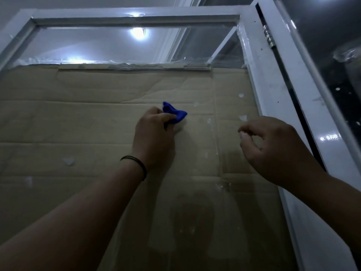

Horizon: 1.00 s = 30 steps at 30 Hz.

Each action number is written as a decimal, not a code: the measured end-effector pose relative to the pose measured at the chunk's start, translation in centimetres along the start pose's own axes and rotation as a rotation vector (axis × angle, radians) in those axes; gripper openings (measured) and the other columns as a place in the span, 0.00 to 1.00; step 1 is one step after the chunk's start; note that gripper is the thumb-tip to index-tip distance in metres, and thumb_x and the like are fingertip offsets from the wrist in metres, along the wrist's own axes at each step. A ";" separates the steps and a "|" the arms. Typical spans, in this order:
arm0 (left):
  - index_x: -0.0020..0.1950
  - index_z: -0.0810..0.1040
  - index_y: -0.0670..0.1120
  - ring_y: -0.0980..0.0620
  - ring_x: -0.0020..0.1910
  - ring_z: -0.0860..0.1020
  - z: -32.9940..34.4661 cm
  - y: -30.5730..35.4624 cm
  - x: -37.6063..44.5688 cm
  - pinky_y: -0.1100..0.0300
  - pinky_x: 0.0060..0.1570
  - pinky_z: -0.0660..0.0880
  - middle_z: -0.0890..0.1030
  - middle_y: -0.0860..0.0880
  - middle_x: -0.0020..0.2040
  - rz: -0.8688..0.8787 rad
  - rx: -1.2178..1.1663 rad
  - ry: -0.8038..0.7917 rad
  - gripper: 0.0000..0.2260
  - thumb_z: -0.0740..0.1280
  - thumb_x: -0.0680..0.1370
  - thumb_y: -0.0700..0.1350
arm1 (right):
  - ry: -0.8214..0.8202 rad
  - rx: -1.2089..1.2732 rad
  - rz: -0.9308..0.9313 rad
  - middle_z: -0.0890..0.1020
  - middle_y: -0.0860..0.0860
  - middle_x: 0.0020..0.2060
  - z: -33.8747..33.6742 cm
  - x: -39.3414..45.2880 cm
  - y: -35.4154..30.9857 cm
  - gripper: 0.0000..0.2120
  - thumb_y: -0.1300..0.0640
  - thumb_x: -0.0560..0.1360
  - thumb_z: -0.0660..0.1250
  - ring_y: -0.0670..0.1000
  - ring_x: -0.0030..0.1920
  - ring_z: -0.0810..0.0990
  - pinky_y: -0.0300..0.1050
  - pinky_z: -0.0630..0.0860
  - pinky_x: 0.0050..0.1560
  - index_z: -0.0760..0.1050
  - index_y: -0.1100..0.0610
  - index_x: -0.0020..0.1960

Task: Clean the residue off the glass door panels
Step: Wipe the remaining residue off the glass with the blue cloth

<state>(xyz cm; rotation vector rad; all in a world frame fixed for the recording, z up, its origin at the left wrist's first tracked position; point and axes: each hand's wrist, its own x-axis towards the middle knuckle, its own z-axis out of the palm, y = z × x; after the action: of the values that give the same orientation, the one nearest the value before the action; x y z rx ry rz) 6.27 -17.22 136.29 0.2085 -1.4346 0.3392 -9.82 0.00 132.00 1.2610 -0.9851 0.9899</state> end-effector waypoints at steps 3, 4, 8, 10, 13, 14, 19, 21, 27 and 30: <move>0.57 0.82 0.46 0.55 0.40 0.70 1.4 2.4 -2.7 0.65 0.42 0.66 0.72 0.52 0.44 0.106 -0.046 -0.018 0.10 0.68 0.77 0.43 | -0.018 -0.001 0.010 0.80 0.53 0.36 0.0 -0.5 0.3 0.11 0.56 0.74 0.60 0.52 0.38 0.77 0.51 0.76 0.45 0.79 0.59 0.44; 0.56 0.82 0.47 0.56 0.40 0.71 1.8 3.2 -3.6 0.66 0.41 0.67 0.73 0.53 0.44 0.126 -0.081 -0.059 0.10 0.68 0.76 0.43 | -0.027 0.003 0.010 0.81 0.53 0.36 0.1 -0.6 0.4 0.09 0.58 0.75 0.61 0.52 0.38 0.77 0.50 0.76 0.44 0.79 0.58 0.44; 0.57 0.82 0.50 0.61 0.42 0.72 2.7 4.5 -4.9 0.74 0.42 0.67 0.77 0.55 0.46 0.149 -0.202 -0.223 0.11 0.70 0.76 0.45 | -0.036 -0.009 -0.003 0.80 0.53 0.35 -0.2 -0.8 0.9 0.06 0.60 0.74 0.63 0.52 0.37 0.77 0.53 0.77 0.43 0.79 0.59 0.44; 0.55 0.83 0.47 0.58 0.44 0.76 2.2 4.1 -3.6 0.75 0.45 0.68 0.81 0.51 0.48 0.119 -0.235 -0.075 0.10 0.71 0.75 0.43 | -0.014 -0.016 -0.008 0.80 0.53 0.35 -0.6 -0.6 1.3 0.08 0.58 0.74 0.62 0.52 0.36 0.77 0.52 0.77 0.41 0.79 0.59 0.44; 0.55 0.83 0.45 0.52 0.47 0.78 1.2 2.8 0.5 0.68 0.48 0.69 0.82 0.49 0.48 0.013 -0.225 0.191 0.10 0.71 0.75 0.43 | 0.016 -0.010 0.003 0.80 0.53 0.35 -0.9 -0.3 1.7 0.11 0.55 0.73 0.59 0.51 0.36 0.77 0.51 0.77 0.41 0.79 0.59 0.43; 0.56 0.83 0.44 0.52 0.48 0.77 1.0 2.4 2.0 0.67 0.49 0.68 0.82 0.48 0.50 0.005 -0.174 0.204 0.10 0.71 0.76 0.44 | 0.021 -0.013 0.006 0.80 0.53 0.35 -0.9 -0.2 1.8 0.10 0.56 0.73 0.60 0.51 0.36 0.77 0.52 0.77 0.41 0.79 0.60 0.43; 0.60 0.81 0.45 0.48 0.55 0.75 2.4 2.5 6.5 0.65 0.53 0.66 0.79 0.45 0.57 0.097 0.028 -0.030 0.12 0.66 0.78 0.41 | 0.021 -0.054 0.032 0.80 0.56 0.36 -0.9 0.0 2.8 0.07 0.61 0.74 0.63 0.55 0.38 0.78 0.56 0.77 0.43 0.79 0.62 0.43; 0.60 0.81 0.45 0.47 0.55 0.75 3.3 3.2 5.9 0.60 0.56 0.68 0.78 0.44 0.58 0.140 0.054 -0.087 0.12 0.66 0.78 0.40 | 0.032 -0.062 0.043 0.80 0.56 0.36 -1.1 -0.3 2.9 0.09 0.58 0.74 0.61 0.54 0.38 0.78 0.55 0.77 0.43 0.79 0.62 0.44; 0.54 0.83 0.44 0.49 0.48 0.75 4.8 5.6 -0.8 0.62 0.50 0.71 0.79 0.45 0.51 0.303 -0.054 -0.105 0.09 0.68 0.76 0.37 | 0.017 -0.056 0.056 0.82 0.55 0.39 -1.5 -1.5 2.9 0.09 0.58 0.75 0.62 0.52 0.39 0.78 0.47 0.77 0.42 0.80 0.60 0.47; 0.57 0.82 0.46 0.57 0.47 0.74 4.7 5.7 -1.9 0.76 0.48 0.68 0.78 0.51 0.51 0.232 -0.201 -0.190 0.11 0.69 0.76 0.39 | 0.010 -0.066 0.063 0.82 0.56 0.40 -1.9 -1.6 3.0 0.08 0.60 0.74 0.63 0.52 0.40 0.79 0.48 0.77 0.44 0.80 0.61 0.48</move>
<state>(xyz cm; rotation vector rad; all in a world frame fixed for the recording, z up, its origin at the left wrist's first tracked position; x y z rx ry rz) -0.29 -13.66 134.62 -0.0929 -1.6746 0.3686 -13.06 1.94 131.21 1.1757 -1.0465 1.0034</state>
